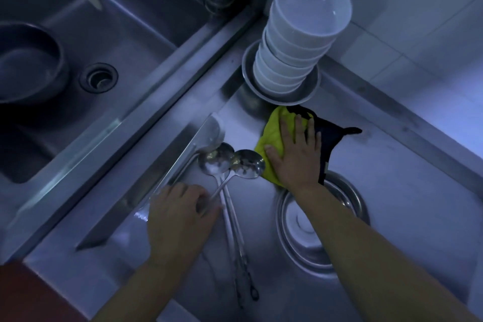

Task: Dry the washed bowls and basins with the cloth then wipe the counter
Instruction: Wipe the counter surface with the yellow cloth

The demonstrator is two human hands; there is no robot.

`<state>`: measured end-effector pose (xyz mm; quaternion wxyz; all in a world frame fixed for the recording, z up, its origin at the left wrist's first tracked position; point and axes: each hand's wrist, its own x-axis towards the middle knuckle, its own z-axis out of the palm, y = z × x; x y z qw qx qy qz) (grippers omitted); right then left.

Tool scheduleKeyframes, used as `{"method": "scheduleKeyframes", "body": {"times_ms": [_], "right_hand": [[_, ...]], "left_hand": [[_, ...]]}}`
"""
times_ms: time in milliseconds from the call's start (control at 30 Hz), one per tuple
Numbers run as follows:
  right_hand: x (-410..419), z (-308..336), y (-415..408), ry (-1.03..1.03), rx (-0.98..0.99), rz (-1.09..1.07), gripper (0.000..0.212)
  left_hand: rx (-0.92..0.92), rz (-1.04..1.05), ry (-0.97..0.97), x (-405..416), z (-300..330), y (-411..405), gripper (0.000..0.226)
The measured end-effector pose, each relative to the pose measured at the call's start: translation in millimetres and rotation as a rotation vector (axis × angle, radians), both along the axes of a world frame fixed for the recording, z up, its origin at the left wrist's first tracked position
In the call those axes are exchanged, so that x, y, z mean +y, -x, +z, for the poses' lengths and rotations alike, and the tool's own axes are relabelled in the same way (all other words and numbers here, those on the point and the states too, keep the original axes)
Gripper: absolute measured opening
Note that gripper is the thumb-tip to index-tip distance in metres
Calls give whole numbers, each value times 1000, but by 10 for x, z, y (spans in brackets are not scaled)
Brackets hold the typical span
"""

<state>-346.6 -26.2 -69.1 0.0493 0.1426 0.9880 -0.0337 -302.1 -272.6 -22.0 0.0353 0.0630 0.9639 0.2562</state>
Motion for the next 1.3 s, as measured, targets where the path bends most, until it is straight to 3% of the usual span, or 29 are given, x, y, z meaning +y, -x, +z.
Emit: {"method": "scheduleKeyframes", "body": {"times_ms": [133, 233, 433, 567, 667, 733, 833, 1000, 1100, 1300], "right_hand": [[-38, 9, -19, -2, -9, 13, 76], [-15, 5, -31, 6, -1, 29, 75], [16, -25, -38, 18, -9, 35, 70], [31, -25, -42, 42, 2, 35, 70], [38, -31, -43, 43, 10, 37, 70], [41, -40, -45, 37, 12, 42, 70], [46, -43, -47, 44, 7, 39, 70], [43, -30, -40, 54, -8, 35, 70], [33, -25, -39, 48, -2, 32, 71], [20, -39, -35, 30, 0, 33, 71]], "left_hand": [[-136, -43, 176, 220, -39, -107, 63], [-123, -26, 206, 334, -96, -156, 70], [51, -15, 237, 284, -153, -184, 33], [250, -2, 368, 177, -185, -147, 27], [271, 86, 323, 63, -205, -120, 61], [190, 113, 314, 9, -181, -87, 80], [22, 144, 287, -21, -128, -27, 89], [-167, 150, 158, -81, -104, 72, 52], [-161, 162, 119, -137, -124, 119, 33], [-135, 141, 95, -255, -123, 171, 18]]}}
